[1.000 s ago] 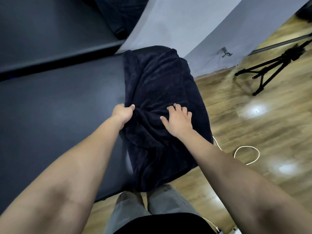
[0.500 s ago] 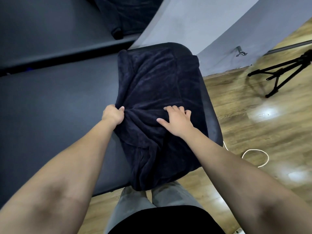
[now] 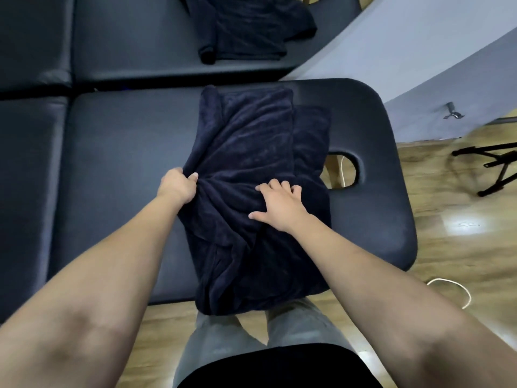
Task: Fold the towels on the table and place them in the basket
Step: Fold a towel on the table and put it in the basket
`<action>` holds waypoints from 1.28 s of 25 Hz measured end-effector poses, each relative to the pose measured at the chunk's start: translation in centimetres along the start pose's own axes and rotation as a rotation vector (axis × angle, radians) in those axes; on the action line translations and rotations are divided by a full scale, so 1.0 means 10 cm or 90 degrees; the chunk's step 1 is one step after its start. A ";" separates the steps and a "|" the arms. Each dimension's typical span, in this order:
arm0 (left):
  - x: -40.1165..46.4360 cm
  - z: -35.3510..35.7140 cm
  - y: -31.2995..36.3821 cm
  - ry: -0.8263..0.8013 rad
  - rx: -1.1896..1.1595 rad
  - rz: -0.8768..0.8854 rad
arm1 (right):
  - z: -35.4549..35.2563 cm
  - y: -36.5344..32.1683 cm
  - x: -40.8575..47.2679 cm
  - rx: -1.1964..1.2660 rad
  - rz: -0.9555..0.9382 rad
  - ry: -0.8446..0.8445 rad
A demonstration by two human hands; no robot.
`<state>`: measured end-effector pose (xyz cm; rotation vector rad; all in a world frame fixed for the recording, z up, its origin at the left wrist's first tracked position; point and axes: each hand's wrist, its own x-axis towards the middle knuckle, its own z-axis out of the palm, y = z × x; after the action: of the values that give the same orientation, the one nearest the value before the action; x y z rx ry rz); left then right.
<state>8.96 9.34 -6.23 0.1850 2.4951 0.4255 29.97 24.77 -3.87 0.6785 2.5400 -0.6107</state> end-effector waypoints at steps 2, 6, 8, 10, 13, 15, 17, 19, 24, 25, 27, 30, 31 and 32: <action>0.10 -0.19 -0.26 0.000 0.006 0.002 | 0.10 -0.32 0.08 -0.010 -0.005 0.002; 0.39 -0.71 -0.86 -0.001 0.013 0.008 | 0.31 -1.16 0.28 0.010 0.006 0.019; 0.54 -1.00 -1.18 0.007 0.015 0.004 | 0.46 -1.61 0.41 0.009 0.004 0.035; 0.68 -1.27 -1.50 0.028 0.027 0.006 | 0.58 -2.03 0.55 0.008 -0.006 0.043; 0.85 -1.64 -1.99 0.041 0.039 -0.010 | 0.72 -2.63 0.73 0.014 -0.028 0.040; 0.91 -1.82 -2.28 0.042 0.044 -0.027 | 0.78 -2.94 0.80 0.007 -0.043 0.039; 0.93 -1.92 -2.47 0.031 0.041 -0.034 | 0.82 -3.12 0.85 -0.011 -0.049 0.044; 0.90 -1.94 -2.55 0.003 0.032 -0.031 | 0.81 -3.17 0.89 -0.042 -0.035 0.051; 0.76 -1.90 -2.67 -0.002 0.029 0.029 | 0.72 -3.18 0.93 -0.048 -0.052 -0.012; 0.72 -1.89 -2.69 0.016 0.037 0.042 | 0.71 -3.20 0.93 -0.026 -0.068 -0.022; 0.64 -1.89 -2.73 0.078 0.074 0.100 | 0.72 -3.28 0.91 0.031 -0.090 -0.016; 0.61 -1.92 -2.75 0.107 0.126 0.226 | 0.71 -3.43 0.92 0.119 -0.070 -0.017; 0.62 -1.93 -2.76 0.070 0.135 0.246 | 0.73 -3.48 0.93 0.133 -0.061 -0.020; 0.61 -1.95 -2.79 0.026 0.143 0.249 | 0.74 -3.52 0.94 0.137 -0.054 -0.022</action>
<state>-8.33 -20.52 -3.99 0.7683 2.5420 0.3039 5.54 -3.25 -4.14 0.6291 2.5030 -0.9279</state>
